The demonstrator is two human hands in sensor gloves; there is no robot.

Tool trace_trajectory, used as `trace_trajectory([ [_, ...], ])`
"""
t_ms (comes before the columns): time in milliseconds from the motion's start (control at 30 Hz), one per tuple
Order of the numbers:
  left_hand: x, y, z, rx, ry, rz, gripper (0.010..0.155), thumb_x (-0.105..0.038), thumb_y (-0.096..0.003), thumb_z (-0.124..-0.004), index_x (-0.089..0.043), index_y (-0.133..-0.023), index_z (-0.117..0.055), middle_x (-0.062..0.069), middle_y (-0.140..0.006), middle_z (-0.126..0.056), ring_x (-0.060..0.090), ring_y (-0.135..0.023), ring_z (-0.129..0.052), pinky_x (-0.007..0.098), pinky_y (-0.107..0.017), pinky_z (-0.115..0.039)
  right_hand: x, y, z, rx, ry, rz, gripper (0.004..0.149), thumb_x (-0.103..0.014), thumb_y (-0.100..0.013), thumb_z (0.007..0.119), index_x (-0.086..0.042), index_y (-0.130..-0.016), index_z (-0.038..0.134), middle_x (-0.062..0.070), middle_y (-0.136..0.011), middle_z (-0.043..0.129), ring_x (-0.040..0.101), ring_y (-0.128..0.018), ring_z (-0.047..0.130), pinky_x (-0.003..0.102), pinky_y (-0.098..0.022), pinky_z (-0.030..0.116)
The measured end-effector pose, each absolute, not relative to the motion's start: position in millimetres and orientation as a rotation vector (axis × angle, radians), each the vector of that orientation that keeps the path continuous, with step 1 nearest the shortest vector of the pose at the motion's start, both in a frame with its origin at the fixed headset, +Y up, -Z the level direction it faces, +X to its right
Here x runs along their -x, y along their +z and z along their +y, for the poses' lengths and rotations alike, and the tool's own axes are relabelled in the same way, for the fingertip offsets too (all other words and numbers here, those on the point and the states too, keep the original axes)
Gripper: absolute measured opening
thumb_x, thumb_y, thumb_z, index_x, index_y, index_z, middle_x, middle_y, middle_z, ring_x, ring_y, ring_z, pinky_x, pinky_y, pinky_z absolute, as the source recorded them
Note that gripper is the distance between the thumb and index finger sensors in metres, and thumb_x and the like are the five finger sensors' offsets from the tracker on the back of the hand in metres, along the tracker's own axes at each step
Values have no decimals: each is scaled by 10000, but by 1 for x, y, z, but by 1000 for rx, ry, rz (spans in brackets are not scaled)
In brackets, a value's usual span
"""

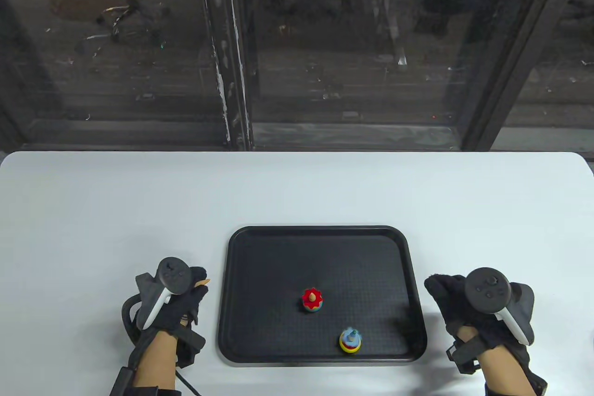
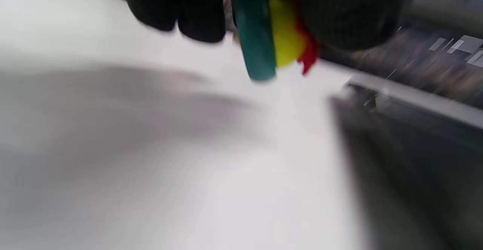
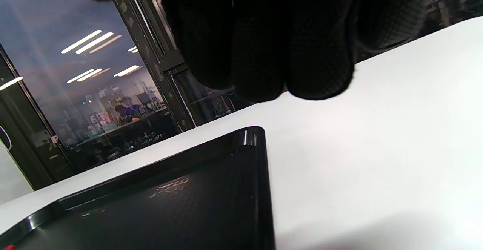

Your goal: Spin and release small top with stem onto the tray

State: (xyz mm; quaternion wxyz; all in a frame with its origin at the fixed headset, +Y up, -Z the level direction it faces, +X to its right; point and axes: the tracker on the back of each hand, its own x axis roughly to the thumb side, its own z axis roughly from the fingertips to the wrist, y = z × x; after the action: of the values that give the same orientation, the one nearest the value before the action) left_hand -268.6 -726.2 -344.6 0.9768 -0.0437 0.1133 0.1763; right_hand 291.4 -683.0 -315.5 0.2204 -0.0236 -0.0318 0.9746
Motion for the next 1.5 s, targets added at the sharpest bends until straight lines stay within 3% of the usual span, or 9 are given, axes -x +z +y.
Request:
trace_trajectory([
  [67,260,-341,-713,-7,361,151,506,-526,-357,-809,-546,-861,-765,-75,-1162,-471,276,-1095,-507,588,-852,-496,-291,-316,-682,57,2686,-87,633,-637,-434,541,-284,-837,878,50,-793,939,282,-650,980,563,-604,733],
  [300,213,-331,-689,-62,290,-146,487,-519,-362,-862,-502,-843,-789,-185,-761,-911,131,-806,-867,571,-815,-607,-288,-317,-690,33,2670,-13,633,-638,-433,540,-292,-859,856,55,-832,908,290,-690,955,575,-624,701],
  [667,142,-347,-683,59,-259,-444,478,-444,-261,-1017,-453,-721,-887,-227,-686,-1096,16,-741,-1033,384,-811,-733,-280,-320,-698,-31,2681,107,643,-639,-433,537,-293,-896,818,75,-888,855,312,-753,904,597,-646,647],
  [933,114,-354,-700,68,-335,-594,437,-359,-274,-1021,-460,-691,-936,-215,-692,-1122,7,-744,-1058,354,-800,-757,-278,-316,-697,-63,2682,105,653,-640,-431,532,-285,-899,818,84,-890,854,324,-752,903,604,-642,641],
  [967,112,-354,-702,30,-376,-579,427,-379,-266,-1006,-424,-687,-955,-160,-653,-1147,77,-635,-1131,405,-706,-887,-279,-316,-696,-62,2680,103,654,-639,-431,533,-283,-898,820,86,-889,855,324,-751,903,605,-641,641],
  [1033,118,-359,-699,-150,-459,-456,580,-672,-239,-658,-369,-540,-1050,-118,-412,-1207,110,-343,-1191,399,-500,-984,-279,-317,-696,-51,2691,93,662,-638,-431,534,-271,-901,819,95,-884,858,335,-744,906,610,-635,643],
  [1167,170,-365,-660,-165,-27,-133,703,-701,-249,-635,-283,-632,-1050,-18,-509,-1194,205,-410,-1173,465,-539,-921,-280,-317,-694,-48,2691,90,668,-641,-429,529,-270,-908,811,99,-893,849,337,-754,898,614,-637,635],
  [1333,205,-337,-642,-259,1,-22,727,-768,-278,-605,-337,-700,-1011,-74,-615,-1167,177,-535,-1155,451,-599,-890,-284,-319,-694,-16,2698,73,671,-644,-430,531,-280,-946,760,110,-948,779,355,-809,835,626,-652,597],
  [1500,217,-315,-646,-222,144,-38,785,-811,-294,-580,-416,-917,-846,-49,-1022,-936,296,-966,-902,560,-791,-650,-289,-319,-694,22,2781,22,768,-694,-411,567,-333,-1080,462,118,-1123,411,440,-999,518,683,-690,428],
])
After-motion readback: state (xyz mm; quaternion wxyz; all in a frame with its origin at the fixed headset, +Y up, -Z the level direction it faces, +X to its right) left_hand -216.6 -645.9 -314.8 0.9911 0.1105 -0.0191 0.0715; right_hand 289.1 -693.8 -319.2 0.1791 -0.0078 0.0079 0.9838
